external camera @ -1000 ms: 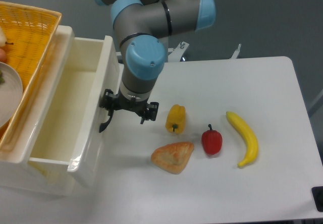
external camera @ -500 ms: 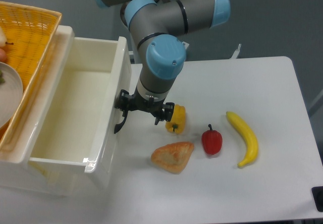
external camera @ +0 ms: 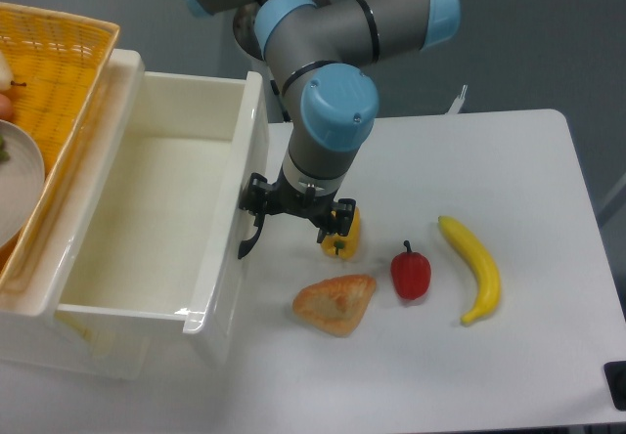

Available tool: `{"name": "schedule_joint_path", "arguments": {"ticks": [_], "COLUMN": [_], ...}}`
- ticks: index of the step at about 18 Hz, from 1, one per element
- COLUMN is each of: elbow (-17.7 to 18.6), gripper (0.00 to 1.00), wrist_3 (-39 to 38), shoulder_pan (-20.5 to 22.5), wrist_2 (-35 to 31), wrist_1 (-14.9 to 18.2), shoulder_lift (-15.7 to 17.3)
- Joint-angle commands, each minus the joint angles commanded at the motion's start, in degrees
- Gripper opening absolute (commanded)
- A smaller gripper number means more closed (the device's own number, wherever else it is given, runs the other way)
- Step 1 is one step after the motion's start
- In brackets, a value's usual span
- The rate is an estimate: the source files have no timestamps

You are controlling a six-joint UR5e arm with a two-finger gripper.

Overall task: Slide open the top white drawer
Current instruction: 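Pull the upper drawer outward by its handle, sliding it open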

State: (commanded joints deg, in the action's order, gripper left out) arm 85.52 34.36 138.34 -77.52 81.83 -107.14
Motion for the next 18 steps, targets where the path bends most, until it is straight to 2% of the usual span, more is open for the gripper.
{"name": "schedule_joint_path", "arguments": {"ticks": [18], "elbow": [0.3], "gripper": [1.00], "wrist_3": [2.6], "shoulder_pan": [1.8], "wrist_2": [0.4], "wrist_1": [0.5], "shoulder_lift": [-0.5]}}
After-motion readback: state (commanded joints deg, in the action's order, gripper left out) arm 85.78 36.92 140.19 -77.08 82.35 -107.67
